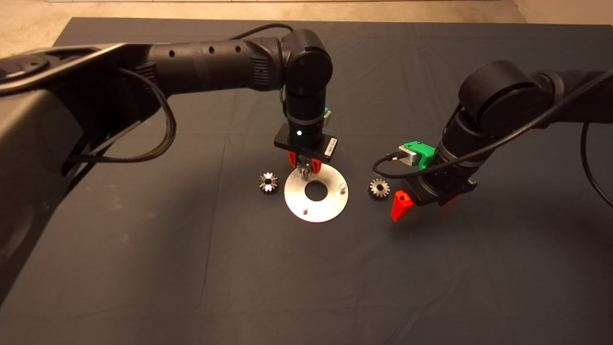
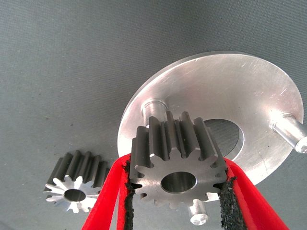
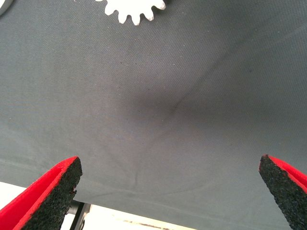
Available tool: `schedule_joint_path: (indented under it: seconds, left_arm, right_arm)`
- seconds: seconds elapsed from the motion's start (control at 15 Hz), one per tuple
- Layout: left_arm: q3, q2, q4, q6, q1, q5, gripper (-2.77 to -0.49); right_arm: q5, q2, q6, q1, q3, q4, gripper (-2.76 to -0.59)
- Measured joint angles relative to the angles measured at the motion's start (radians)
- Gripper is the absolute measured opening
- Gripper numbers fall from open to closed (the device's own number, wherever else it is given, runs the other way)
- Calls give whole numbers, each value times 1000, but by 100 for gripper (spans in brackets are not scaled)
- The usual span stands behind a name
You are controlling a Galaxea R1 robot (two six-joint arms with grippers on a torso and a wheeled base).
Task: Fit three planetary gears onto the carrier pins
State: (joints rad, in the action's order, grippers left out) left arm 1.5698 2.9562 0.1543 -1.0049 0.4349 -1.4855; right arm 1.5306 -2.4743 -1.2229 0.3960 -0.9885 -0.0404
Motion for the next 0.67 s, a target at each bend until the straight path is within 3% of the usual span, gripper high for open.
schedule_joint_path:
  seconds: [0.67]
  left_arm:
    - [0,0,37,0,0,0,-233]
  right_arm:
    - [0,0,0,0,0,0,-60]
